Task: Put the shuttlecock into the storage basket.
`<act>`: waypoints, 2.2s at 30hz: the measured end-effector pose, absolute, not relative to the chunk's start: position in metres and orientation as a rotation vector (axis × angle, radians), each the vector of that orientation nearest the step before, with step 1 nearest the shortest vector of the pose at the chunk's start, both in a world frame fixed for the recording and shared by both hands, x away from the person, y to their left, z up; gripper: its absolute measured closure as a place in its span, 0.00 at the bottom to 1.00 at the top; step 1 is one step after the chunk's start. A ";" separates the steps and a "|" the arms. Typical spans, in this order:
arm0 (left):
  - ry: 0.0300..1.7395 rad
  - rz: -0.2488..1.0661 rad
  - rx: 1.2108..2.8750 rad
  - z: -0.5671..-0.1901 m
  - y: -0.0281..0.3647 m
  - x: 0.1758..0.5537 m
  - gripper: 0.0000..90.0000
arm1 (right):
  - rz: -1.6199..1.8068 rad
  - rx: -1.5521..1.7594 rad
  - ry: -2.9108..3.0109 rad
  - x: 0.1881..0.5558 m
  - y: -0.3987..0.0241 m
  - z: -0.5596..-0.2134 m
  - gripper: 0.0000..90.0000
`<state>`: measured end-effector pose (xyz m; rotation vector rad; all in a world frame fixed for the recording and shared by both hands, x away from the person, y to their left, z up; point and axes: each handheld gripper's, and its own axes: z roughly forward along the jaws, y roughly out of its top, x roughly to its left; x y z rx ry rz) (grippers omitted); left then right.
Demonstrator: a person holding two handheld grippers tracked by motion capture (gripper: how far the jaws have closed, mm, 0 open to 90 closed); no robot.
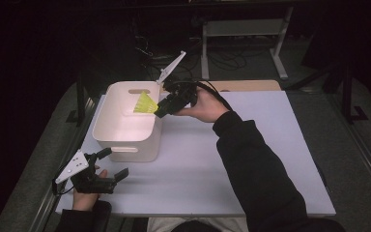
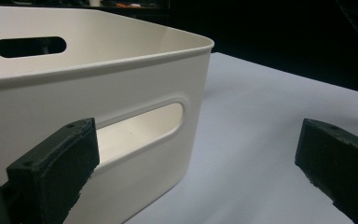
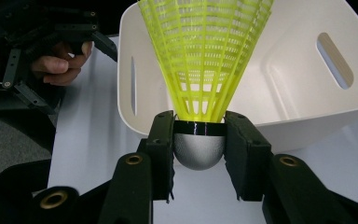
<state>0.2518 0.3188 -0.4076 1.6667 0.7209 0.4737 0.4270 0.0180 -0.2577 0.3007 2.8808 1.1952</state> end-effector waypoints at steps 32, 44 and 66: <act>0.720 0.471 1.668 -0.407 0.319 0.252 0.00 | 1.189 0.247 2.935 0.426 0.059 -0.276 0.70; 0.719 0.469 1.668 -0.408 0.319 0.252 0.00 | 1.170 0.250 2.967 0.428 0.072 -0.289 0.70; 0.719 0.469 1.669 -0.408 0.319 0.252 0.00 | 1.146 0.237 3.015 0.429 0.087 -0.310 0.70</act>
